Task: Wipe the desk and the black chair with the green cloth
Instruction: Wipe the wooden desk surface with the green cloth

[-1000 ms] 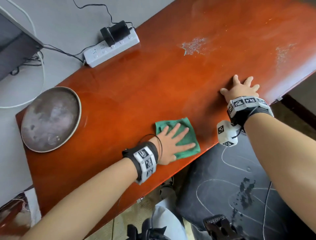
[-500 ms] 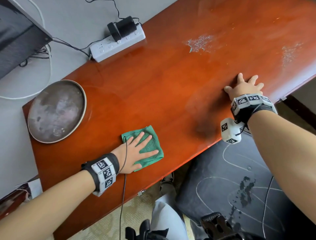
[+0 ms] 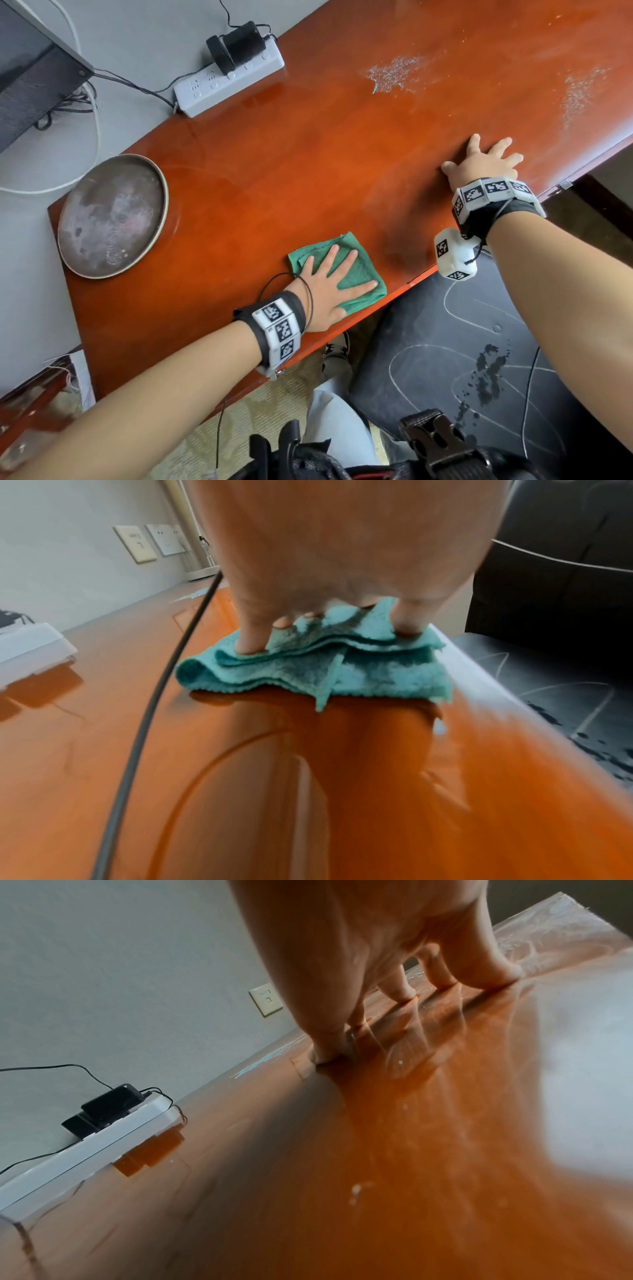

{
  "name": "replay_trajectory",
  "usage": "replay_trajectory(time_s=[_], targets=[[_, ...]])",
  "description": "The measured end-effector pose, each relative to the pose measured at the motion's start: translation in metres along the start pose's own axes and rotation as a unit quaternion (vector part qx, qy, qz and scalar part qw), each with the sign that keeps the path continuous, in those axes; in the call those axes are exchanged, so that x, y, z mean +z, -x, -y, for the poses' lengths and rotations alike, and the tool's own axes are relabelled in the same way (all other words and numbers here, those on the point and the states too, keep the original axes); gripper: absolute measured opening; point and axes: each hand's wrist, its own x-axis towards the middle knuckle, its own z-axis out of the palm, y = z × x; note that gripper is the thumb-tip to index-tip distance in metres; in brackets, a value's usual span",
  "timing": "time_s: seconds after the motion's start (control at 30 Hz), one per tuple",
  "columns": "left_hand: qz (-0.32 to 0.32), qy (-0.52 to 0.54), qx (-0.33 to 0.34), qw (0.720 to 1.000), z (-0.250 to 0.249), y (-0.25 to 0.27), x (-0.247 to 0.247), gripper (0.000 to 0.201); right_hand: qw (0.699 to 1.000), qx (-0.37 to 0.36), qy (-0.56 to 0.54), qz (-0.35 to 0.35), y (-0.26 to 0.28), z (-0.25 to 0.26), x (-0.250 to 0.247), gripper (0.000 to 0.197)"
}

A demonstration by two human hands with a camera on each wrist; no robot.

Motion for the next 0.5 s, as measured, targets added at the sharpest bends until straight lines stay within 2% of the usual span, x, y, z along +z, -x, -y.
replay_trajectory(time_s=[0.3,0.5], targets=[[-0.004,0.022,-0.018,1.0,-0.004,-0.059,-0.061,0.066,0.999,-0.018,0.031,0.019,0.001,-0.001,-0.005,0.073],[-0.018,0.05,-0.019,0.998,0.001,-0.091,-0.094,0.067,0.984,-0.105,0.138,0.041,-0.009,-0.027,-0.03,0.064]])
